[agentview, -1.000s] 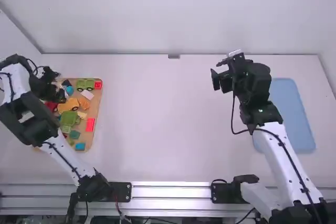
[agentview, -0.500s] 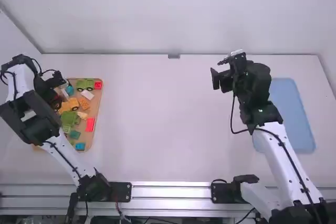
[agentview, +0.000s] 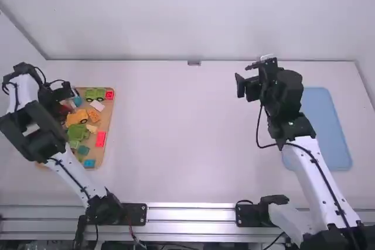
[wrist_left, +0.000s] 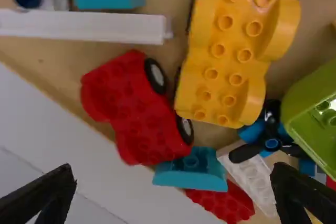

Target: Assemble lego blocks to make yellow taxi

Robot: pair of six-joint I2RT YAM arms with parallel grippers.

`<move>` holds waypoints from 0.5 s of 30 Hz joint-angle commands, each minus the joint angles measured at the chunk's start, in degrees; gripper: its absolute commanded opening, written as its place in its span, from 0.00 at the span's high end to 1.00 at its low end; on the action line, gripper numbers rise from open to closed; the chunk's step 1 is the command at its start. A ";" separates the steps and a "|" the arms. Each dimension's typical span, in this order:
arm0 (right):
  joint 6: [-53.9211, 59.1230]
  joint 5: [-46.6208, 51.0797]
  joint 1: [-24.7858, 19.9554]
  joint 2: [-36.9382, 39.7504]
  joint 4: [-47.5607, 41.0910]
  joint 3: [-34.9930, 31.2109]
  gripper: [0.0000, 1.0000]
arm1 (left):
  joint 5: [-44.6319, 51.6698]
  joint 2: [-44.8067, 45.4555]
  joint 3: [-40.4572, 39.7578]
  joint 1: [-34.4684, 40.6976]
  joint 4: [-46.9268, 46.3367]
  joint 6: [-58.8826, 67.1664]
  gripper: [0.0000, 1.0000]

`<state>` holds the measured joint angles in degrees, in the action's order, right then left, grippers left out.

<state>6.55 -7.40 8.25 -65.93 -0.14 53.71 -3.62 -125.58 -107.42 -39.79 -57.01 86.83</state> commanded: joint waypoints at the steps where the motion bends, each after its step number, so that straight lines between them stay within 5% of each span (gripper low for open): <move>1: -0.74 -0.24 0.92 -0.39 0.72 2.05 0.02 | 1.27 -0.13 3.06 -0.35 0.31 3.26 0.05; 15: 2.86 0.35 5.86 -0.39 5.77 2.05 0.02 | 4.92 -0.13 12.24 -0.72 10.23 4.15 0.14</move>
<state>8.38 -7.27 13.39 -65.93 4.99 53.71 -2.22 -125.47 -96.88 -40.18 -46.54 89.25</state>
